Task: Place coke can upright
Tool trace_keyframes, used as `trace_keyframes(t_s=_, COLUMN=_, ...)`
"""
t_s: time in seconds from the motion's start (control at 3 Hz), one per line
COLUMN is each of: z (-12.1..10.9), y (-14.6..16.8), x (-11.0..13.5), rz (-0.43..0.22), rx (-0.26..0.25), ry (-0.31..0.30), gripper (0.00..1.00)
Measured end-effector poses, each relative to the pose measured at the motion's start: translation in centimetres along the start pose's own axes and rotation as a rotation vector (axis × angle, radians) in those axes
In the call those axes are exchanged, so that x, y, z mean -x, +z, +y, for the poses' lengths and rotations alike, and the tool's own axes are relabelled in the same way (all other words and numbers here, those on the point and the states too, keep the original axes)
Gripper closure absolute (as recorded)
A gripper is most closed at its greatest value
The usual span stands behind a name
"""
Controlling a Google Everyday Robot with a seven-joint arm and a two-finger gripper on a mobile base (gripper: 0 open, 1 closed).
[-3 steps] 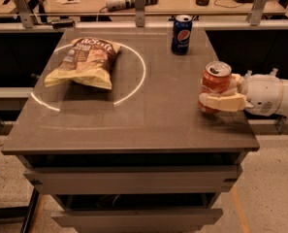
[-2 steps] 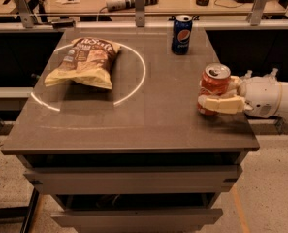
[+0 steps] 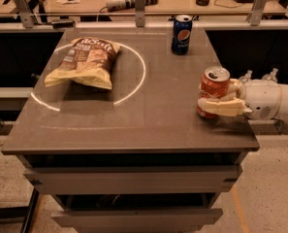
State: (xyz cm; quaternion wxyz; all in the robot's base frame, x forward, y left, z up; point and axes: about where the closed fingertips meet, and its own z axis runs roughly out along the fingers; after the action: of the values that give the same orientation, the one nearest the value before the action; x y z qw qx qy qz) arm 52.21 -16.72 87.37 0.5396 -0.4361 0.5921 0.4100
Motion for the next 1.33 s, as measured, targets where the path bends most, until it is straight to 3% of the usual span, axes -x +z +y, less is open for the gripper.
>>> trace_keyframes(t_s=1.0, z=1.0, y=0.6, x=-1.6, rz=-0.009, rx=0.014, ry=0.051, gripper=1.00)
trace_keyframes(t_s=1.33, z=1.0, y=0.8, x=-1.5, rz=-0.009, rx=0.019, ry=0.050, gripper=0.84)
